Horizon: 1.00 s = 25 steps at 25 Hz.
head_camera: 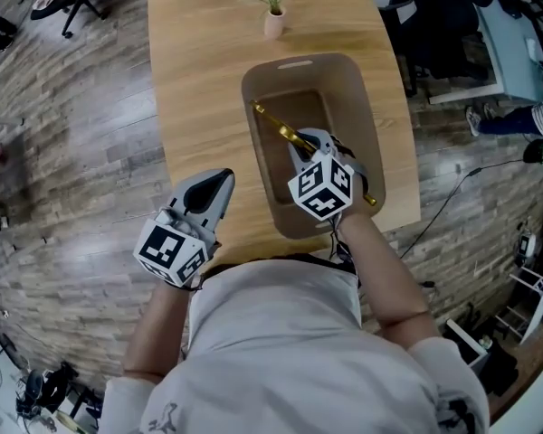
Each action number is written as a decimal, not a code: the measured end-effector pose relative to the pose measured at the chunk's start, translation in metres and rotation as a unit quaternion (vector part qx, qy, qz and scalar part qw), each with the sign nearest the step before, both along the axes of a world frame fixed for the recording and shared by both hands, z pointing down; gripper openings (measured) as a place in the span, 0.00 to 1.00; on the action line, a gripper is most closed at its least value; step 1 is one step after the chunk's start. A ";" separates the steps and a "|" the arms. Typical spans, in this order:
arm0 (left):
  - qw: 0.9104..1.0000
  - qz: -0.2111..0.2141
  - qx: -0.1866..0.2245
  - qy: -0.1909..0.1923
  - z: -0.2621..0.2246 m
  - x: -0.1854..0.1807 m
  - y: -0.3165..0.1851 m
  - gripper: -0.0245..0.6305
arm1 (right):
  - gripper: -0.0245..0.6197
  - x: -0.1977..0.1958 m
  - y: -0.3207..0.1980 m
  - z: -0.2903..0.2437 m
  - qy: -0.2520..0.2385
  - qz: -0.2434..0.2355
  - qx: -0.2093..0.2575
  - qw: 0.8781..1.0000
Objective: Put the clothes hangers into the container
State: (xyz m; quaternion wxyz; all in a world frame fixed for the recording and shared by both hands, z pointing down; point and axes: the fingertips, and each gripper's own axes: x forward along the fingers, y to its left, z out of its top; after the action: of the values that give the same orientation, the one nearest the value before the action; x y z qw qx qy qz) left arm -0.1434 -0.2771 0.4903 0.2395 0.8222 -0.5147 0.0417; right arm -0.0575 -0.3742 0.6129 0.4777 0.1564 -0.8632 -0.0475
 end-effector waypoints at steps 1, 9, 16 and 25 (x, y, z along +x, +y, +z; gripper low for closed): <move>1.000 0.000 -0.002 -0.001 0.001 0.000 0.001 0.05 | 0.15 -0.001 0.001 0.003 0.003 -0.001 -0.001 1.000; 1.000 -0.002 -0.012 0.004 0.005 -0.002 -0.001 0.05 | 0.16 -0.002 0.004 0.026 0.027 -0.012 -0.006 1.000; 1.000 -0.007 -0.012 0.010 0.007 -0.005 0.003 0.05 | 0.17 -0.007 0.018 0.032 0.033 -0.029 -0.005 0.999; 1.000 -0.013 -0.005 0.013 -0.001 -0.007 0.008 0.05 | 0.24 -0.008 0.033 0.045 0.041 -0.037 -0.031 0.998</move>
State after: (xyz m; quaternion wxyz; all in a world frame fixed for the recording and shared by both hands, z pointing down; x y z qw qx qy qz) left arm -0.1500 -0.2686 0.4896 0.2510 0.8145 -0.5222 0.0310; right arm -0.0655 -0.3413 0.6575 0.5155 0.1074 -0.8490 -0.0451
